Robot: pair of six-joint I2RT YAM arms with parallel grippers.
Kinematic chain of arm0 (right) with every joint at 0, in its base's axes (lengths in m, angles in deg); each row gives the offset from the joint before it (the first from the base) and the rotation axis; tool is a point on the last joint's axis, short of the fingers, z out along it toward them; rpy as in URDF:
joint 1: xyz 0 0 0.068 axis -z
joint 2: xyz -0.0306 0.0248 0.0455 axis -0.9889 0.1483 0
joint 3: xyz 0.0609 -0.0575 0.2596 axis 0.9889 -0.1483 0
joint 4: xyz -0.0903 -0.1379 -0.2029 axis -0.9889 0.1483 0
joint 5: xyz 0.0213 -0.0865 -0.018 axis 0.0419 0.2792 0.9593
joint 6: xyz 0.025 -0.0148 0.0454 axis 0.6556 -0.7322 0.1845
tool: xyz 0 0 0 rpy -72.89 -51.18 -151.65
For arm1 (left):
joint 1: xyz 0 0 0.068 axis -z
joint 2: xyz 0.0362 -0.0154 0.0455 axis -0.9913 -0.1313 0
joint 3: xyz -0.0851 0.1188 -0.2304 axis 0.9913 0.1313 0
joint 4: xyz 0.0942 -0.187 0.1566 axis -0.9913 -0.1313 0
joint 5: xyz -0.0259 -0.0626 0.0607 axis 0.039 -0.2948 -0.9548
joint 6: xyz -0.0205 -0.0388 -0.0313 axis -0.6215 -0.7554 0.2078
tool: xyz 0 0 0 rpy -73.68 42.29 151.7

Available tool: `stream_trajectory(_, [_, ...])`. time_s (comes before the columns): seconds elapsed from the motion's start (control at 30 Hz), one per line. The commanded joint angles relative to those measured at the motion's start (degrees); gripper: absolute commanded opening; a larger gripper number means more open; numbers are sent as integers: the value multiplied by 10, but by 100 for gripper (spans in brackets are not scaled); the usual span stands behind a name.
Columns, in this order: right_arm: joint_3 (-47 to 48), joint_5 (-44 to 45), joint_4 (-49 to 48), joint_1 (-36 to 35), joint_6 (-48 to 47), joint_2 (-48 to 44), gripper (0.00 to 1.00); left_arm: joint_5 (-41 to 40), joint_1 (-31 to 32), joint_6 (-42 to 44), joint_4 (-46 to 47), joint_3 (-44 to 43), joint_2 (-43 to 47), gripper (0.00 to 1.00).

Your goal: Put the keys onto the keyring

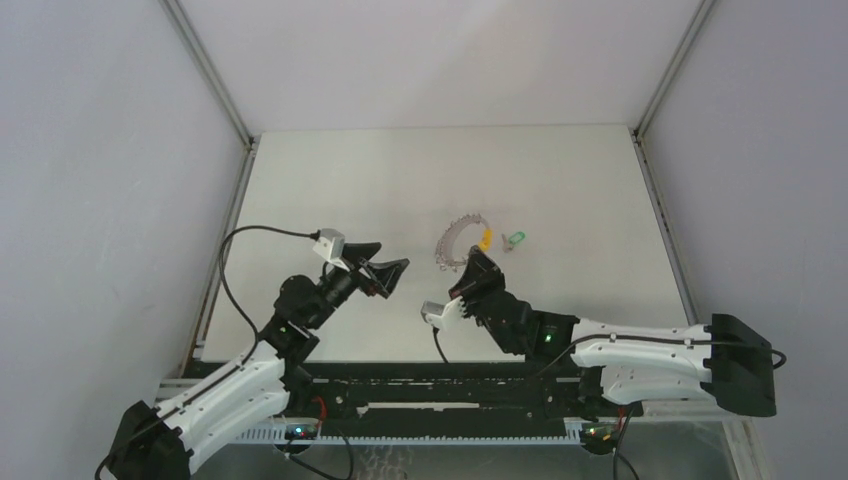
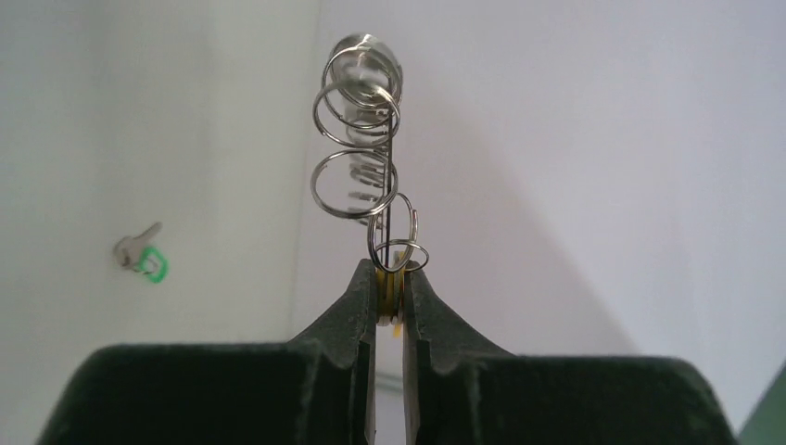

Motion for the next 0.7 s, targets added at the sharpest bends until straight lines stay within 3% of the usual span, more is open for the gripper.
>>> stream_trajectory(0.0, [-30, -4, -130, -18, -152, 2, 0, 40, -4, -63, -40, -67, -15, 91])
stream_trajectory(0.17, [-43, -30, -172, -9, -188, -61, 0, 70, -4, -86, -64, -93, -6, 91])
stream_trajectory(0.33, [-31, -114, -131, -23, -75, -149, 0, 99, -4, -90, -64, -103, 3, 92])
stream_trajectory(0.4, [-50, -128, -136, -26, -94, -149, 0, 118, -3, -99, -59, -108, 0, 91])
stream_trajectory(0.5, [-78, -94, -219, -28, -124, -132, 0, 147, -2, -112, -51, -115, -6, 90])
stream_trajectory(0.67, [-98, -133, -228, -23, -105, -152, 0, 176, 8, -113, -51, -117, 1, 89])
